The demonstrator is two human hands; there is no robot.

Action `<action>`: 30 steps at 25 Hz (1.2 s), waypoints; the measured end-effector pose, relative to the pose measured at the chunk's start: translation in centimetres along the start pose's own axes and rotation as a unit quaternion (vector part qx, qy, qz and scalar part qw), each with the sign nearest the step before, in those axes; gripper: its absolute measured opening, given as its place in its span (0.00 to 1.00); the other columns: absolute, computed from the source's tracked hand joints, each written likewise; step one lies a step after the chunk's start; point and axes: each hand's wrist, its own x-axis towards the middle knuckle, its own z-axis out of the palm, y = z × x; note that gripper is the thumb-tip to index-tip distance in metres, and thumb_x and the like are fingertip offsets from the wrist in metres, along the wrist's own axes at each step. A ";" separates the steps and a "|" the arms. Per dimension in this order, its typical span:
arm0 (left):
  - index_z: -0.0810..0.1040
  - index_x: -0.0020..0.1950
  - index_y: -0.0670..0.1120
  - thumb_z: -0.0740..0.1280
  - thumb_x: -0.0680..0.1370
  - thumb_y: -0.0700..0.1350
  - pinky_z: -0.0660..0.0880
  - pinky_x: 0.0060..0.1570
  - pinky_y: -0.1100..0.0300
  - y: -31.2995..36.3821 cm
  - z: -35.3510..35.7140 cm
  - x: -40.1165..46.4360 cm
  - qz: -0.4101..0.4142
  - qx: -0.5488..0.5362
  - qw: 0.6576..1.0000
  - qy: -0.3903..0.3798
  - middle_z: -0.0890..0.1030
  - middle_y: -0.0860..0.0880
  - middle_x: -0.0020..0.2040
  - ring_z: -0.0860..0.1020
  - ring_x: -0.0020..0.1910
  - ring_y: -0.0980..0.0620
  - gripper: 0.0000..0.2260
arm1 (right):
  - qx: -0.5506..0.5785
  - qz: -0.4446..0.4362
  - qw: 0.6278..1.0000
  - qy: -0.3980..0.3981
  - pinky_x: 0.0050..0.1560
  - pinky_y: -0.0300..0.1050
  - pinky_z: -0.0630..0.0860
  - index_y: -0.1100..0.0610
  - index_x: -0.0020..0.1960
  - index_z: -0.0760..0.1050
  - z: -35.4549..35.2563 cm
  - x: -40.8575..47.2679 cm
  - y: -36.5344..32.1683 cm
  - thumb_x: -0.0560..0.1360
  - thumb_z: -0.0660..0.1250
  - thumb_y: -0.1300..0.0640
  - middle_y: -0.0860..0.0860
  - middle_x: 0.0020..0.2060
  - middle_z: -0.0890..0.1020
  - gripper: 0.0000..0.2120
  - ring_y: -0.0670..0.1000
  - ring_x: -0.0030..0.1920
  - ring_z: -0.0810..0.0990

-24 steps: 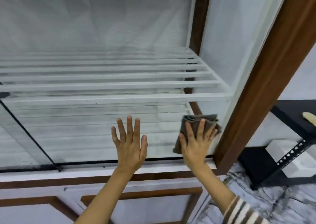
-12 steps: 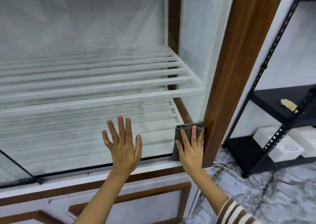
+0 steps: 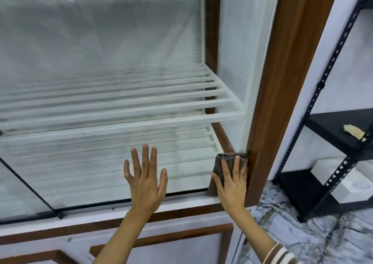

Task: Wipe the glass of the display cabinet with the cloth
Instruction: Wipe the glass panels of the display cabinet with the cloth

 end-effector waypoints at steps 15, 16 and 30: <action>0.45 0.78 0.48 0.47 0.82 0.53 0.42 0.74 0.48 -7.4 -6.4 1.1 -0.123 0.016 0.987 0.105 0.44 0.52 0.79 0.45 0.78 0.48 0.25 | -0.045 -0.285 0.952 0.099 0.78 0.53 0.46 0.44 0.76 0.61 1.4 8.9 -15.3 0.80 0.63 0.46 0.46 0.78 0.54 0.25 0.53 0.79 0.50; 0.45 0.78 0.48 0.47 0.83 0.52 0.42 0.74 0.47 -8.2 -6.8 1.0 -0.134 0.023 0.985 0.111 0.44 0.52 0.79 0.45 0.78 0.48 0.25 | -0.040 -0.223 0.966 0.127 0.78 0.55 0.45 0.44 0.76 0.59 1.2 9.7 -15.3 0.80 0.62 0.45 0.46 0.79 0.52 0.26 0.54 0.79 0.50; 0.49 0.78 0.47 0.48 0.83 0.49 0.46 0.74 0.47 -19.6 -13.0 2.8 -0.110 0.046 0.977 0.175 0.46 0.52 0.79 0.46 0.78 0.49 0.24 | 0.168 -0.312 0.927 0.120 0.75 0.51 0.59 0.51 0.72 0.68 5.0 9.4 -30.8 0.80 0.58 0.66 0.50 0.70 0.71 0.23 0.54 0.74 0.66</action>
